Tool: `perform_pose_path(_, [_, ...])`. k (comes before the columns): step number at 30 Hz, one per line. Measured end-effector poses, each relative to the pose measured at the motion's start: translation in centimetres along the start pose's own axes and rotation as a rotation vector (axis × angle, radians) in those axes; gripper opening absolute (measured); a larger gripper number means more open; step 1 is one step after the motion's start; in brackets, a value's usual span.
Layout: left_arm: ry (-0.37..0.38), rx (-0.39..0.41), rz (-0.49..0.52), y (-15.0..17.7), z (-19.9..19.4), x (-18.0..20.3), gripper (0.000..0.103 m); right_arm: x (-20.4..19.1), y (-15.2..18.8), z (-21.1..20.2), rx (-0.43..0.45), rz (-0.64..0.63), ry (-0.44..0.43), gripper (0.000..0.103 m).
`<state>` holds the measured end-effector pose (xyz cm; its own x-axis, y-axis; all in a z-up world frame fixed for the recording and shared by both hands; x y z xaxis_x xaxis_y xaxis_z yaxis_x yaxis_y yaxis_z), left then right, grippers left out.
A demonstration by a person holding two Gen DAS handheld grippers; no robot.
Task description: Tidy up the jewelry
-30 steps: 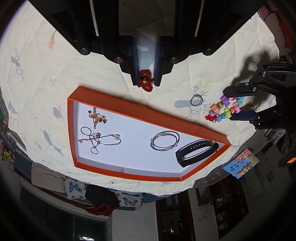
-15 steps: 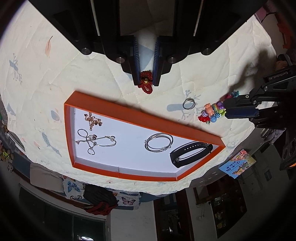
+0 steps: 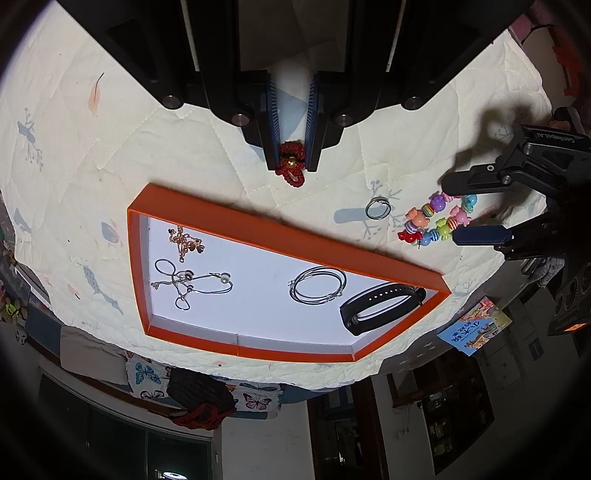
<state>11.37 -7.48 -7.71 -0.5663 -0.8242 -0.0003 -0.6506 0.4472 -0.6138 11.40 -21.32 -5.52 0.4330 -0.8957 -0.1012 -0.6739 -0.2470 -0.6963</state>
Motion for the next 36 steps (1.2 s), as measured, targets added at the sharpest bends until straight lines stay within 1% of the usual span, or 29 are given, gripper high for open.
perform_pose_path(1, [-0.009,-0.001,0.016,-0.1,0.2,0.3,0.068,0.0,0.0,0.0,0.001,0.001,0.0,0.016])
perform_pose_path(3, [-0.027,-0.006,0.053,-0.3,0.6,0.8,0.063,0.0,0.0,0.0,0.0,0.002,0.0,0.016])
perform_pose_path(5, [-0.01,-0.002,0.06,-0.5,0.7,0.9,0.049,-0.1,0.1,0.0,0.002,-0.002,0.003,0.016])
perform_pose_path(7, [0.005,0.003,0.052,-0.6,0.7,0.9,0.038,-0.2,0.2,0.1,0.002,-0.008,0.007,0.016])
perform_pose_path(9, [0.006,0.009,0.041,-0.7,0.6,0.7,0.034,-0.2,0.2,0.0,0.002,-0.007,0.005,0.016])
perform_pose_path(10, [0.005,0.012,0.039,-0.7,0.5,0.7,0.027,-0.2,0.2,0.0,0.003,-0.007,0.005,0.016])
perform_pose_path(11, [0.005,0.018,0.035,-0.7,0.4,0.6,0.023,-0.3,0.2,0.0,0.003,-0.005,0.001,0.016])
perform_pose_path(14, [0.016,0.031,0.016,-0.9,-0.1,0.5,0.021,-0.1,0.2,-0.3,0.007,0.014,-0.012,0.016])
perform_pose_path(20, [0.028,0.073,-0.001,-1.3,-1.8,0.2,0.021,0.5,-0.1,-1.9,0.033,0.036,-0.033,0.016])
perform_pose_path(24, [0.015,0.105,-0.01,-1.7,-3.2,-0.3,0.021,1.0,-0.7,-3.5,0.068,0.045,-0.036,0.015])
perform_pose_path(26, [0.011,0.114,-0.013,-1.8,-3.7,-0.4,0.021,1.5,-0.9,-4.1,0.074,0.06,-0.054,0.016])
perform_pose_path(28, [0.013,0.122,-0.024,-1.8,-4.2,-0.7,0.021,2.1,-1.0,-4.4,0.064,0.092,-0.105,0.016])
perform_pose_path(30, [0.015,0.126,-0.035,-1.6,-4.5,-1.0,0.021,2.8,-0.8,-4.3,0.043,0.142,-0.177,0.016])
perform_pose_path(31, [0.011,0.127,-0.039,-1.5,-4.6,-1.2,0.021,3.1,-0.5,-4.1,0.032,0.158,-0.19,0.016])
perform_pose_path(36, [0.019,0.136,-0.065,-0.8,-5.5,-1.8,0.021,2.8,1.8,-3.1,-0.025,0.127,-0.159,0.016])
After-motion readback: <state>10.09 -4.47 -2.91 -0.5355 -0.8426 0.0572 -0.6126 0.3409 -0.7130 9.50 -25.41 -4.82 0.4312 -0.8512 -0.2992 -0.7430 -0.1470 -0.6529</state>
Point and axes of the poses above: each gripper's, at about its wrist camera, not at the fingertips, and z roughly the way its jaws point, x to its right, y to its underside, the point moved 2 cm from there along z, roughly the way its jaws point, and after that the axes turned 8 degrees about z, right-handed, at the moved point
